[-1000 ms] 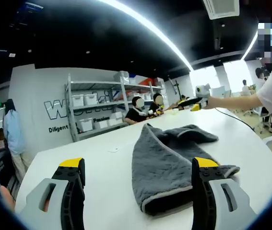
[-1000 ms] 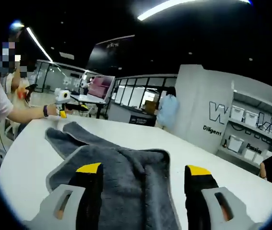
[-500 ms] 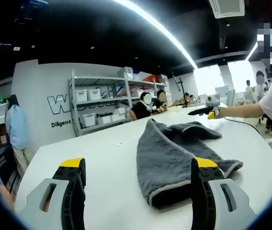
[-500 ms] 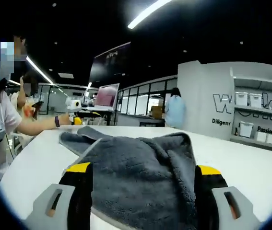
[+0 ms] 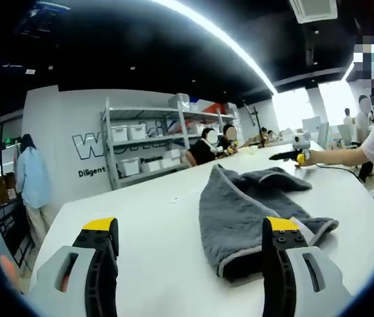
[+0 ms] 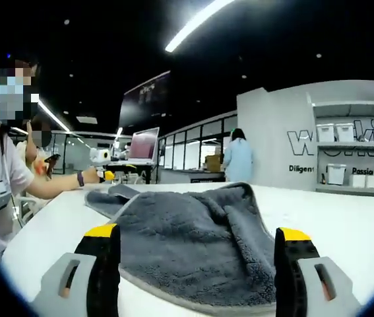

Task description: Fold the towel on the table until its edges align and the towel forms a compact rectangular stack.

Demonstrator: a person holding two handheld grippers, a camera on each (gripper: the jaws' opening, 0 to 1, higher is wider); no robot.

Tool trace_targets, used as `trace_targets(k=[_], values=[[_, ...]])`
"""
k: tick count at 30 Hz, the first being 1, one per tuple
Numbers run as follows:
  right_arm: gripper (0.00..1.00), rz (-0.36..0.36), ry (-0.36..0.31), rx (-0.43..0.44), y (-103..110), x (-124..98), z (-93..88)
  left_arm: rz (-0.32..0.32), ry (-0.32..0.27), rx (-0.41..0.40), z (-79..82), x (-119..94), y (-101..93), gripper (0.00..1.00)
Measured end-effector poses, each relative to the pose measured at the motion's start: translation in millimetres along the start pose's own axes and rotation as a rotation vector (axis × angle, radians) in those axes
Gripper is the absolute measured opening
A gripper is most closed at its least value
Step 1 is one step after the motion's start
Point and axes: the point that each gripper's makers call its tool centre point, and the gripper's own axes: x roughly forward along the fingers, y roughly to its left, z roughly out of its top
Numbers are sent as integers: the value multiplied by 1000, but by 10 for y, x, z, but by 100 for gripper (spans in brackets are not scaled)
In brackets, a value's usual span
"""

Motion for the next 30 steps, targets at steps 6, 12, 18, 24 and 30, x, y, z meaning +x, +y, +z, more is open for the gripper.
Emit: trace_targets(k=[6,12,18,24,30], values=[[99,18,46,-9,97,47,-132,-1,-2,17,26,-38,-28,87],[99,14,79,-35,111,54,-200,31,110,120,-155,-99,42,82],[99,-6,48,-7,57,25,-146,-9,119,159,-160,-130,-35,74],[98,-15,49,-9,49,34,-150,-123,160,199,-273,-104,-265,59],[96,-37,32,0,-9,28,-120,-218,206,275,-415,-9,-520,55]])
